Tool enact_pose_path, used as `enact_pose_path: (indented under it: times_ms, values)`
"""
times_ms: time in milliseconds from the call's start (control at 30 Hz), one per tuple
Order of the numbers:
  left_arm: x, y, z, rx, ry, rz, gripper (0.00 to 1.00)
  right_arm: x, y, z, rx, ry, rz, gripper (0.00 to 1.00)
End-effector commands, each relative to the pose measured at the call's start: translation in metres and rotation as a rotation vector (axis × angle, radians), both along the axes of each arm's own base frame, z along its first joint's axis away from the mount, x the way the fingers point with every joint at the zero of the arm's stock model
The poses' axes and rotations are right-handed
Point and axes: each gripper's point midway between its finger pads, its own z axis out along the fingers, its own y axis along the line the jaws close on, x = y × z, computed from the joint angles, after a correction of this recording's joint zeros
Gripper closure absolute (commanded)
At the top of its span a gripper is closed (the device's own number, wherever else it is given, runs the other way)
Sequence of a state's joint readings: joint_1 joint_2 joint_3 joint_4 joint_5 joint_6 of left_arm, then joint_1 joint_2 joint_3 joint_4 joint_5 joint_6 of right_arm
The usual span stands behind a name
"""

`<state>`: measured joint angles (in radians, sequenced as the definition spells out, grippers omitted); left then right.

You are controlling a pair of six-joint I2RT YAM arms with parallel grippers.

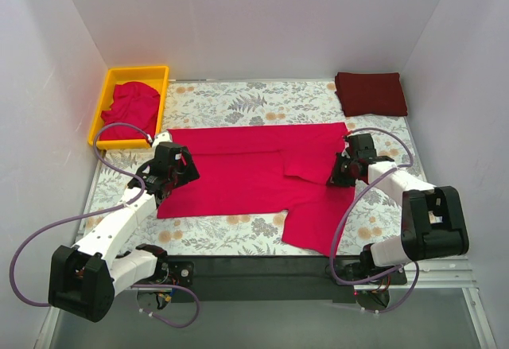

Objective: Fold and stack the t-shirts
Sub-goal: Fold the tshirt

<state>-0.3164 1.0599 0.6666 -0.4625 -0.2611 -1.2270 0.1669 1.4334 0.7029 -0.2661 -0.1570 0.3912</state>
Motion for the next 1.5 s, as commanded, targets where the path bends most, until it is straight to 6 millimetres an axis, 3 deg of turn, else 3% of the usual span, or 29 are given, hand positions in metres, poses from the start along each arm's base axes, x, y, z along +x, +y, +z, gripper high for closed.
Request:
enact_pose_path:
  times_ms: [0, 333, 467, 600, 700, 767, 933, 1200, 1467]
  values:
    - [0.005, -0.003, 0.006, -0.003, -0.024, -0.012, 0.34, 0.001, -0.009, 0.012, -0.023, -0.032, -0.01, 0.99]
    - [0.004, -0.004, 0.002, -0.002, -0.007, -0.014, 0.34, -0.01, -0.021, 0.006, -0.067, 0.02, -0.004, 0.98]
    - [0.004, -0.005, -0.001, -0.007, 0.003, -0.015, 0.34, -0.012, -0.023, 0.004, -0.08, 0.032, 0.006, 0.8]
    - [-0.004, -0.006, -0.013, -0.023, 0.065, 0.004, 0.33, -0.005, -0.026, 0.024, -0.091, -0.02, -0.002, 0.61]
    - [-0.011, 0.007, -0.021, -0.003, 0.118, 0.112, 0.33, -0.003, -0.037, 0.038, -0.138, -0.057, -0.037, 0.53]
    - [-0.021, 0.017, -0.03, 0.015, 0.17, 0.197, 0.33, -0.003, -0.045, 0.044, -0.163, -0.081, -0.06, 0.52]
    - [-0.027, 0.012, -0.053, -0.015, 0.267, 0.21, 0.33, 0.002, -0.045, 0.047, -0.153, -0.108, -0.041, 0.56]
    - [-0.009, 0.021, -0.074, -0.052, 0.342, 0.279, 0.34, 0.035, -0.035, 0.038, -0.089, -0.151, -0.049, 0.59]
    - [0.015, 0.017, -0.092, -0.06, 0.418, 0.292, 0.35, 0.061, -0.054, 0.011, -0.07, -0.11, -0.104, 0.6]
